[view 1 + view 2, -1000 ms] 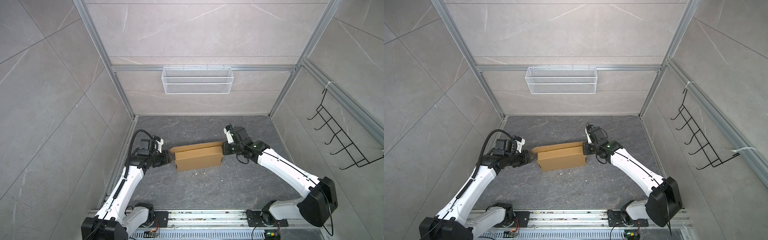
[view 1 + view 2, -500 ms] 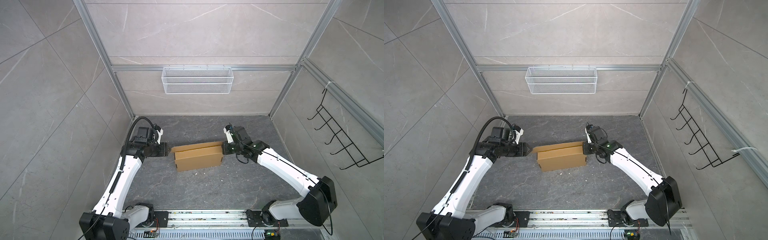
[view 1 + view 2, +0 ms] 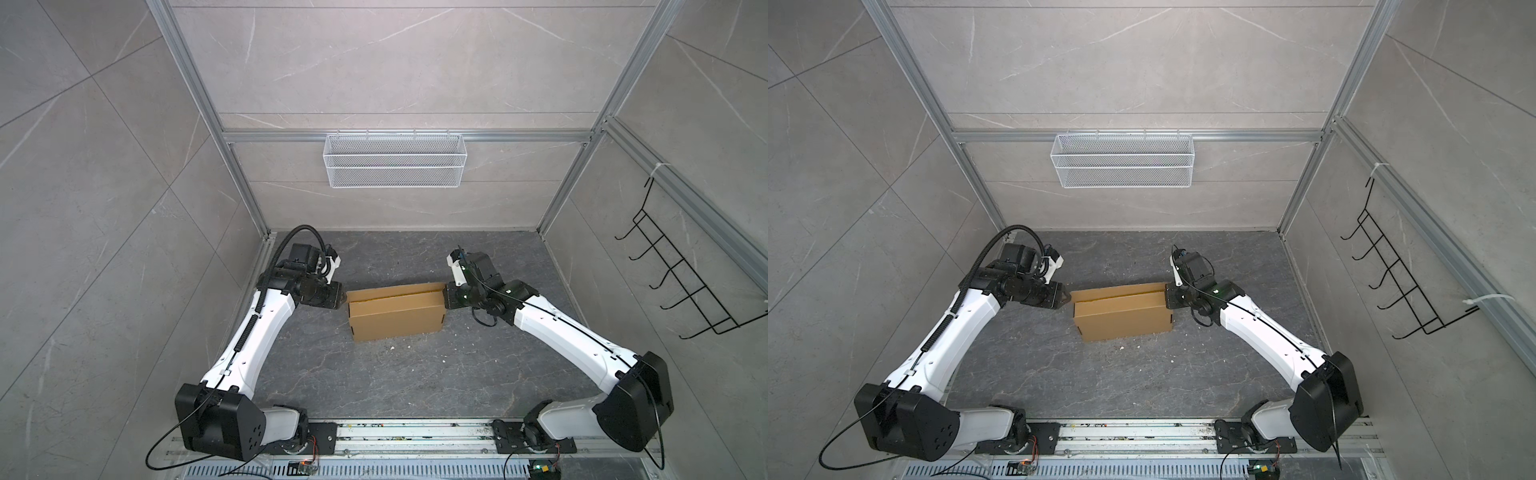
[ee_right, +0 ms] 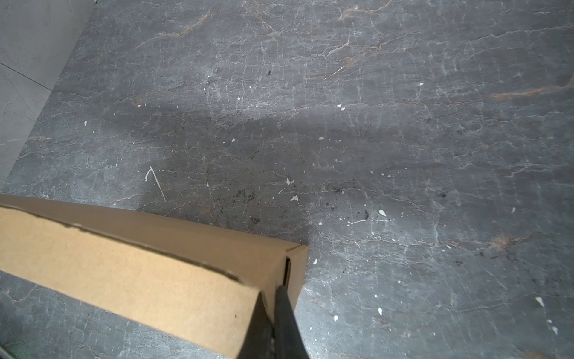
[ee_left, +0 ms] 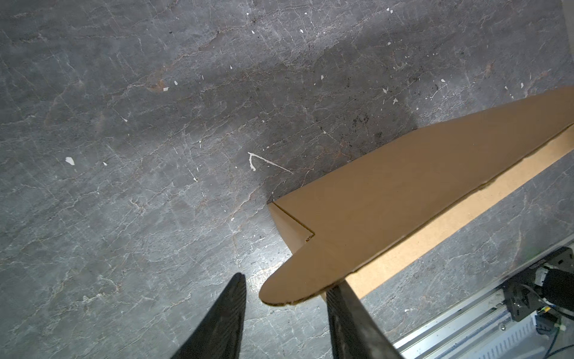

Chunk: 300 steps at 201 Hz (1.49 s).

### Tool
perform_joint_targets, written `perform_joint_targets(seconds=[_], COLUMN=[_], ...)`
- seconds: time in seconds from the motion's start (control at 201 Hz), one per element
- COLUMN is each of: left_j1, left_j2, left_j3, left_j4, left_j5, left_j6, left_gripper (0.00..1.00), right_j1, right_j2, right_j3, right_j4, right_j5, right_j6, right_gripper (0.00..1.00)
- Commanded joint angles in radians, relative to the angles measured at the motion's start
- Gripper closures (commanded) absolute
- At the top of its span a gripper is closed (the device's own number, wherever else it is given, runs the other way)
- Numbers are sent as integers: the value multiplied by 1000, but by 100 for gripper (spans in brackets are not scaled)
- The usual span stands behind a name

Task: Assemble paper box
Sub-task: Fold and tuck the lid into the gap.

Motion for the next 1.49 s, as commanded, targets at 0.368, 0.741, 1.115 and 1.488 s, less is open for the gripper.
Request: perform_joint_targets(seconds=[0.368,0.741,1.115,1.488], left_j1=[-21,-49,-55,-54], left_j2=[34,64,57,22], left_j3=[51,81,49,-22], left_j4=[-29,-53,-21,52], left_j5=[53,86,76,67], left_j6=[25,-64,-151,-213], left_gripper=[70,81,83,84], right_j1=[7,9,10,12], right_j2=[62,63,65,67], right_j3=[-36,-37,-37,-34], right_j4=[-169,-164,-162,-162], right_j5=[-14,-18,-23,-25], right_j6=[0,6,9,13], right_gripper=[100,100,100,100])
